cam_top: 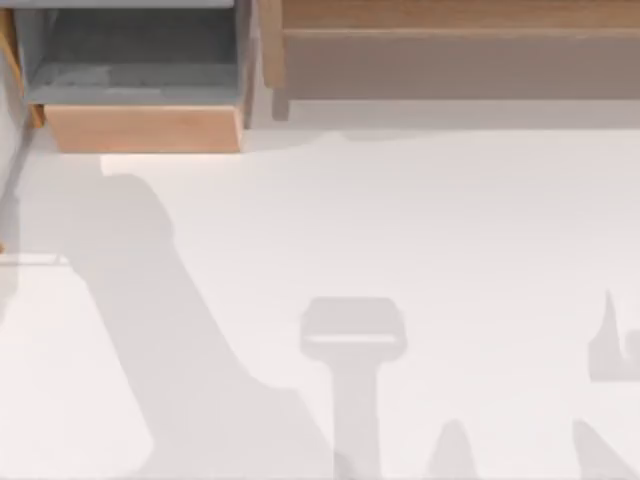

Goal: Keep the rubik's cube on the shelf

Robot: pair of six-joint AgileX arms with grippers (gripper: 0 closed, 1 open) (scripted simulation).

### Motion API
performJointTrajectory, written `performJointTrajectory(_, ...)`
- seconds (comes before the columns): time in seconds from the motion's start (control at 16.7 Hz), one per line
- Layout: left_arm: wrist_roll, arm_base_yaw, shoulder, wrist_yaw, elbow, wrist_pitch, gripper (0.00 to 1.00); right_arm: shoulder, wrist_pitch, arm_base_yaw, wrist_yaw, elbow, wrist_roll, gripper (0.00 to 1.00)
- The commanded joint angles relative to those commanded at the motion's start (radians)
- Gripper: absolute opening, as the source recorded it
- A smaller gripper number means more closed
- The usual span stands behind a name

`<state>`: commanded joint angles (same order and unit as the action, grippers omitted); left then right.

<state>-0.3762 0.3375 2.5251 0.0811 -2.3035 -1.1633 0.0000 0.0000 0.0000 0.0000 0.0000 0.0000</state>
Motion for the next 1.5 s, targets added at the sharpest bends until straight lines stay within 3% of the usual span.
performJointTrajectory(0.12, 0.0, 0.0, 0.0, 0.0, 0.0, 0.0, 0.02, 0.0, 0.0, 0.0, 0.0, 0.0, 0.0, 1.0)
performJointTrajectory(0.18, 0.0, 0.0, 0.0, 0.0, 0.0, 0.0, 0.0, 0.0, 0.0, 0.0, 0.0, 0.0, 0.0, 1.0)
performJointTrajectory(0.78, -0.005, 0.008, -0.013, 0.006, -0.007, -0.013, 0.0, 0.0, 0.0, 0.0, 0.0, 0.0, 0.0, 1.0)
performJointTrajectory(1.2, -0.033, 0.022, -0.169, 0.035, -0.207, -0.194, 0.0, 0.0, 0.0, 0.0, 0.0, 0.0, 0.0, 1.0)
performJointTrajectory(1.5, -0.036, 0.024, -0.192, 0.026, -0.234, -0.251, 0.0, 0.0, 0.0, 0.0, 0.0, 0.0, 0.0, 1.0)
